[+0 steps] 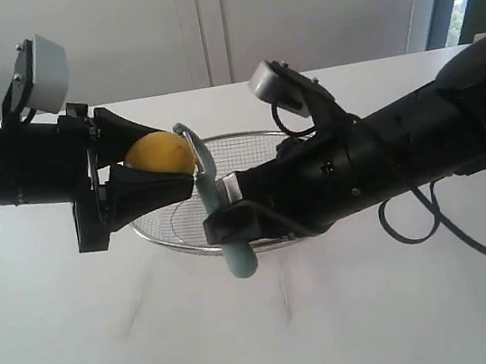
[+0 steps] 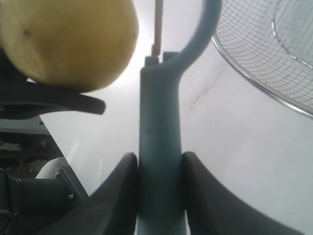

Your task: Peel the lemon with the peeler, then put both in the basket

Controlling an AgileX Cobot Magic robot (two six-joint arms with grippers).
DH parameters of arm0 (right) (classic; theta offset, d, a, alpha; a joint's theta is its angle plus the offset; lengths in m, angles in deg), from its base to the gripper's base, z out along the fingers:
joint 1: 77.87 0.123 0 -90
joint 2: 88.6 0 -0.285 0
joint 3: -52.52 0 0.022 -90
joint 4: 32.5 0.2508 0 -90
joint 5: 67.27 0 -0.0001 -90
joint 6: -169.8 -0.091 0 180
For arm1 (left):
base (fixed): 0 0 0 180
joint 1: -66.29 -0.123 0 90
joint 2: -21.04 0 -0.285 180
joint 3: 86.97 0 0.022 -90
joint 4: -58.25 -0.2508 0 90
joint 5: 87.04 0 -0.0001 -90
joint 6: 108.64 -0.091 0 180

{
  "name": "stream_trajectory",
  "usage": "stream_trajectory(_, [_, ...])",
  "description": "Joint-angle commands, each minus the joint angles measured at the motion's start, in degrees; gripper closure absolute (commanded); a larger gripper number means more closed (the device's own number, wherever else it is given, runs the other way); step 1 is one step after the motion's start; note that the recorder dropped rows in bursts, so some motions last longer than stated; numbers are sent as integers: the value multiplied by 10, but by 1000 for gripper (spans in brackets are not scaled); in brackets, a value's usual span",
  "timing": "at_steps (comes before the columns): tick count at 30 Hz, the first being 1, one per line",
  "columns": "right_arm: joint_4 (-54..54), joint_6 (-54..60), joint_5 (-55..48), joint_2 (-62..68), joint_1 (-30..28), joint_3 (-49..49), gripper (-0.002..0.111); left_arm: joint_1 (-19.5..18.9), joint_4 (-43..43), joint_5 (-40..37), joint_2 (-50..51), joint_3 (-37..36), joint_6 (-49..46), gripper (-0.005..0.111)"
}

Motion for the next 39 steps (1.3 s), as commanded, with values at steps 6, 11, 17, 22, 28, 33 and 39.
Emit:
stream_trajectory(6, [-24, -13, -7, -46, -6, -1, 108, 1, 13, -14, -5, -2, -33, 107])
stream_trajectory(11, [-41, -29, 0, -81, -6, -1, 108, 1, 13, -14, -5, -2, -33, 107])
stream_trajectory(17, [-81, -66, 14, -144, -6, -1, 108, 1, 13, -14, -5, -2, -33, 107])
stream_trajectory(22, [-153, -137, 23, -221, -6, -1, 108, 1, 13, -14, -5, -2, -33, 107])
stream_trajectory(28, [-363, -310, 48, -301, -6, -1, 108, 1, 13, -14, -5, -2, -31, 107])
stream_trajectory(33, [-571, -481, 52, -316, -6, -1, 108, 1, 13, -15, -5, -2, -31, 107])
stream_trajectory(39, [-789, -638, 53, -290, -6, 21, 108, 1, 13, -14, -5, -2, -31, 107])
